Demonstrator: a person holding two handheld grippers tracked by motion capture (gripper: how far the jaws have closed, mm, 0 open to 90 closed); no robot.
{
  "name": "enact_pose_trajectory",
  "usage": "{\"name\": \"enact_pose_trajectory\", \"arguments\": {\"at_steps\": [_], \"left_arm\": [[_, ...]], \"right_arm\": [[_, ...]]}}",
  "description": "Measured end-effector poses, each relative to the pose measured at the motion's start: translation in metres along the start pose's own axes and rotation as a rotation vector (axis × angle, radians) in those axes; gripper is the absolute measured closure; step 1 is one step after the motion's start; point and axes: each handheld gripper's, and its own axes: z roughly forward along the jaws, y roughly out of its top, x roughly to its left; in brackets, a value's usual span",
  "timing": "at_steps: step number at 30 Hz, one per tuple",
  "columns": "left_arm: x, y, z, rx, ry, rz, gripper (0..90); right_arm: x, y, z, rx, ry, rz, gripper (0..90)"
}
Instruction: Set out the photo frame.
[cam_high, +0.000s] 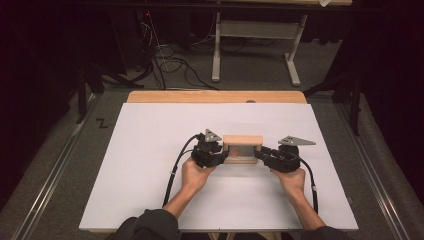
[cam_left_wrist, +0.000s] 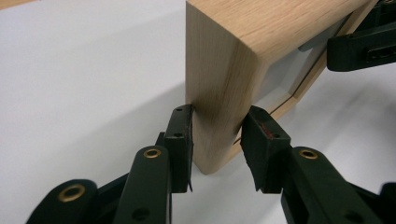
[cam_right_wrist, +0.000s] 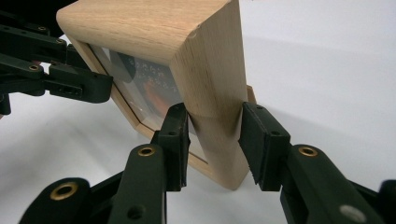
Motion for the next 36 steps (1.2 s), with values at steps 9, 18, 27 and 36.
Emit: {"name": "enact_pose_trajectory", "arguments": {"at_steps": [9,18,27,36], "left_arm": [[-0.002,-0.007,-0.01,0.012,0.001,0.021,63.9],[-0.004,-0.014,-0.024,0.031,-0.02,0.034,63.6],[-0.001,-0.016,-0.022,0.03,-0.029,0.011,62.2],[0.003,-0.016,-0.015,-0.011,-0.008,0.003,62.1]], "right_arm": [[0.011,-0.002,-0.002,0.022,0.001,-0.024,63.4],[0.024,-0.007,-0.007,0.033,0.01,-0.05,63.7],[0.026,-0.007,-0.007,0.047,0.013,-0.047,63.7],[0.021,-0.004,-0.001,0.034,0.007,-0.037,64.4]]}}
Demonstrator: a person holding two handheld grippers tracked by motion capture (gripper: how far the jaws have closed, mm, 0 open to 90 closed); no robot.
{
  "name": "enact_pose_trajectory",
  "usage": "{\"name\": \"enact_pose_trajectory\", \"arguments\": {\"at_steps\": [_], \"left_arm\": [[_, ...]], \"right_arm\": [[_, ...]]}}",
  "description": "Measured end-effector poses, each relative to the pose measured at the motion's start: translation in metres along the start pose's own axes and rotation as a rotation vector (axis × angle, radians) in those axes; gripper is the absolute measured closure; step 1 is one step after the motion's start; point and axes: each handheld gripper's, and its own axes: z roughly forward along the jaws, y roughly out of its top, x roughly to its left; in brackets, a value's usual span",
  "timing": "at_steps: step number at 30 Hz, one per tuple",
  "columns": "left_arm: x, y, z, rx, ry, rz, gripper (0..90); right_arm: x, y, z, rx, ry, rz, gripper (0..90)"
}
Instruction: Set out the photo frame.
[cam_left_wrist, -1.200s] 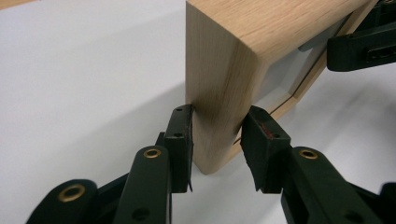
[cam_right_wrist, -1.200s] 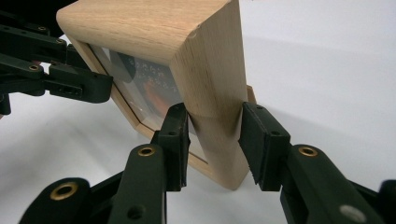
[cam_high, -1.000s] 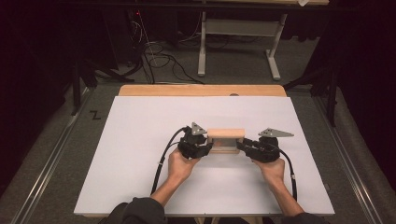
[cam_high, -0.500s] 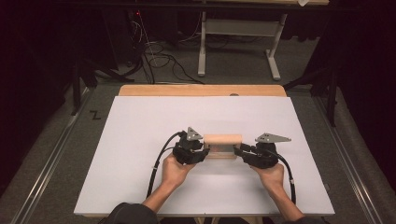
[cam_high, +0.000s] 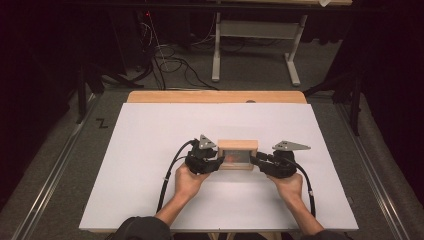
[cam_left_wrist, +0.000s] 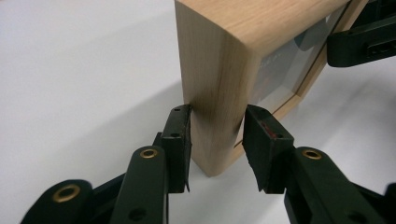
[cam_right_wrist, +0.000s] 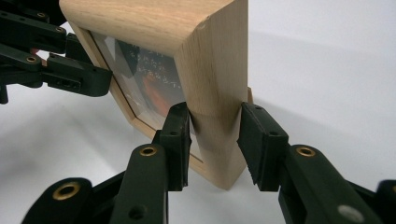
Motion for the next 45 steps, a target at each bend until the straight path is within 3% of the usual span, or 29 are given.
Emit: {"name": "enact_pose_trajectory", "arguments": {"at_steps": [33,45], "left_arm": [[0.011,0.003,0.015,-0.014,-0.002,-0.068,61.6],[0.011,0.002,0.016,-0.001,-0.006,-0.053,60.8]], "right_arm": [[-0.009,0.004,0.013,-0.005,-0.032,0.02,64.8],[-0.008,0.003,0.014,0.016,-0.032,0.011,63.9]]}}
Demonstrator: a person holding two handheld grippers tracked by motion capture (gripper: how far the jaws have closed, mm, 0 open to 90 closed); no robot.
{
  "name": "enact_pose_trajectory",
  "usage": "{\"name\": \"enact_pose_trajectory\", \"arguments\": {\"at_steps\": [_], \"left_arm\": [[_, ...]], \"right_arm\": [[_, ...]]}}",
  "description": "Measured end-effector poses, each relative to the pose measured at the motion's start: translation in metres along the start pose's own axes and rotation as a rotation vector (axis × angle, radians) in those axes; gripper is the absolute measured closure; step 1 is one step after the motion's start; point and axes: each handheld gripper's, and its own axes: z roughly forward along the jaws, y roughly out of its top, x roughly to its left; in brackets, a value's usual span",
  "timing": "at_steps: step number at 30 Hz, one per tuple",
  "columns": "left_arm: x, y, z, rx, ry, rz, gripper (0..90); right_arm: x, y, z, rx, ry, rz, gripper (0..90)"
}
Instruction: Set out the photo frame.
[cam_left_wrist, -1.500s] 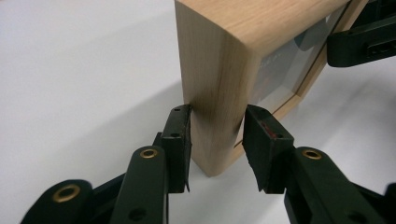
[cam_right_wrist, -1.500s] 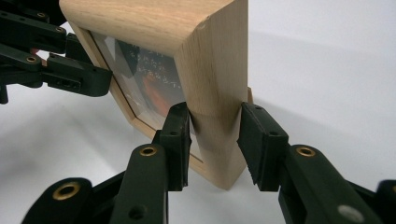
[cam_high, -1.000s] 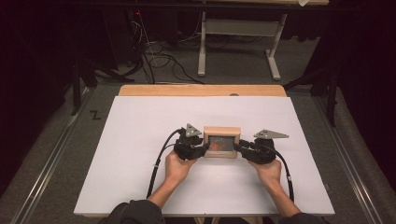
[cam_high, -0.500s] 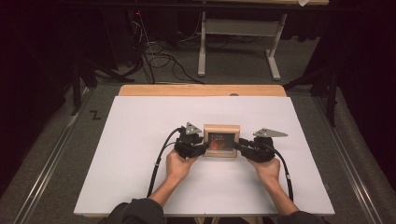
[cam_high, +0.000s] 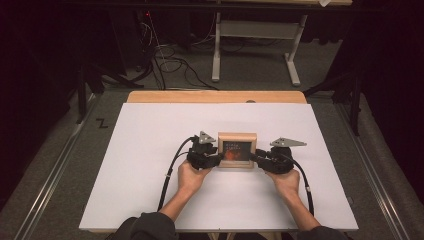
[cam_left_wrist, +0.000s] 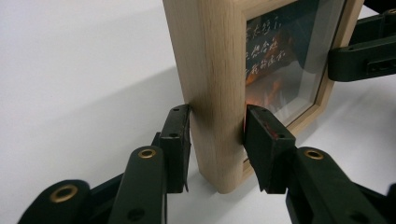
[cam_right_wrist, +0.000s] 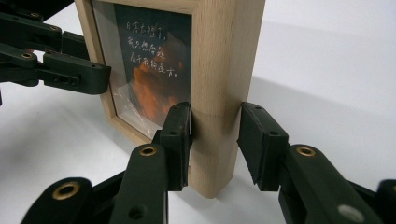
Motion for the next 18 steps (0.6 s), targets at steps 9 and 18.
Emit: {"name": "enact_pose_trajectory", "arguments": {"at_steps": [9,18], "left_arm": [[-0.001,0.0,-0.001,-0.004,0.008,0.012,56.2],[0.001,0.001,-0.013,-0.026,0.02,0.019,50.8]], "right_arm": [[0.002,0.0,-0.003,0.005,-0.012,-0.029,58.0],[0.0,0.002,-0.013,-0.011,-0.035,-0.037,51.3]]}}
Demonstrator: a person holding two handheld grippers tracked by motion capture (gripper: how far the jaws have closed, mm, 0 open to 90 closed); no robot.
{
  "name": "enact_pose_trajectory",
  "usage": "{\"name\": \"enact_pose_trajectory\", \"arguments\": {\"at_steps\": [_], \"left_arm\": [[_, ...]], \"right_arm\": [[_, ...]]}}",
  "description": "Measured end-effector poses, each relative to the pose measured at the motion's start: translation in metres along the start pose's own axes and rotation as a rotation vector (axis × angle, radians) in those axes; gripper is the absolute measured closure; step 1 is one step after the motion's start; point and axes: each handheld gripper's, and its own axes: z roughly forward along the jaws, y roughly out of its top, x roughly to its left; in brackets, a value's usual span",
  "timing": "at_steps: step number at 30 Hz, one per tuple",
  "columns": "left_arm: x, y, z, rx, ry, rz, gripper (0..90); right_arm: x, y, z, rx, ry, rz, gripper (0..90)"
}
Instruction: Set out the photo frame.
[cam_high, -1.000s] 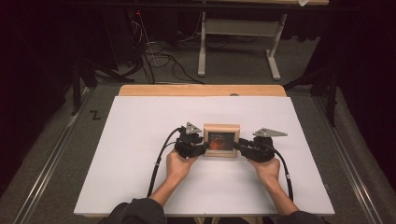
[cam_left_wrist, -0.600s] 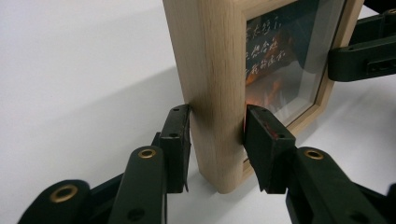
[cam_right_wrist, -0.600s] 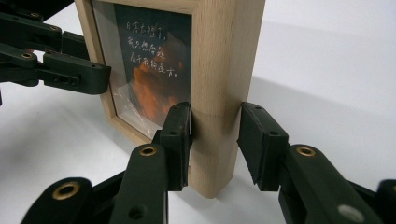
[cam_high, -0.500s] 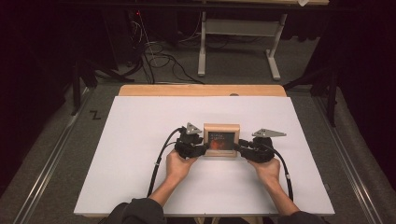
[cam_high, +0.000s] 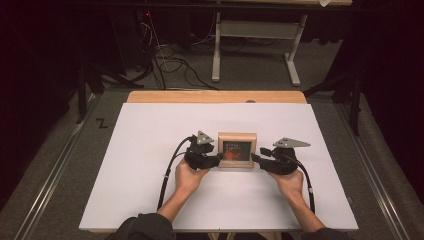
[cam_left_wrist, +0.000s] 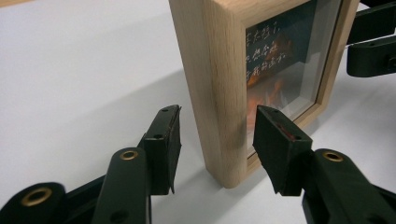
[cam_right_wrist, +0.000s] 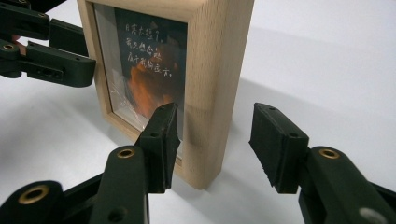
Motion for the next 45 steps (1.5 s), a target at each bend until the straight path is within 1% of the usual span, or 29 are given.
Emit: {"name": "enact_pose_trajectory", "arguments": {"at_steps": [9,10,14,22,24,25,28,31,35,39,45], "left_arm": [[0.0,0.003,-0.014,-0.033,-0.006,0.003,49.8],[0.0,0.003,-0.016,-0.036,-0.007,0.004,49.7],[0.0,0.003,-0.021,-0.039,-0.006,0.012,49.4],[0.001,0.002,-0.034,-0.056,-0.015,0.011,48.5],[0.002,0.001,-0.038,-0.061,-0.015,0.011,47.9],[0.002,0.001,-0.039,-0.064,-0.015,0.01,47.7],[0.002,0.001,-0.044,-0.072,-0.016,0.014,47.6],[0.001,0.001,-0.049,-0.069,-0.022,0.017,48.7],[0.002,0.0,-0.055,-0.068,-0.019,0.024,49.1],[0.003,-0.001,-0.061,-0.073,-0.012,0.023,48.9],[0.004,-0.004,-0.067,-0.067,-0.007,0.029,48.2]], "right_arm": [[-0.002,0.002,-0.012,-0.009,-0.012,-0.005,49.7],[-0.003,0.003,-0.013,-0.009,-0.012,-0.014,49.5],[-0.002,0.004,-0.022,-0.004,-0.012,-0.023,48.6],[-0.004,0.004,-0.033,-0.009,-0.021,-0.027,47.6],[-0.005,0.003,-0.036,-0.017,-0.022,-0.039,47.2],[-0.005,0.003,-0.038,-0.016,-0.024,-0.029,47.1],[-0.007,0.002,-0.046,-0.028,-0.029,-0.032,47.0],[-0.008,0.001,-0.049,-0.032,-0.034,-0.031,46.9],[-0.01,0.0,-0.055,-0.03,-0.042,-0.038,46.7],[-0.014,-0.003,-0.062,-0.038,-0.044,-0.028,46.6],[-0.016,-0.006,-0.067,-0.043,-0.049,-0.02,46.5]]}}
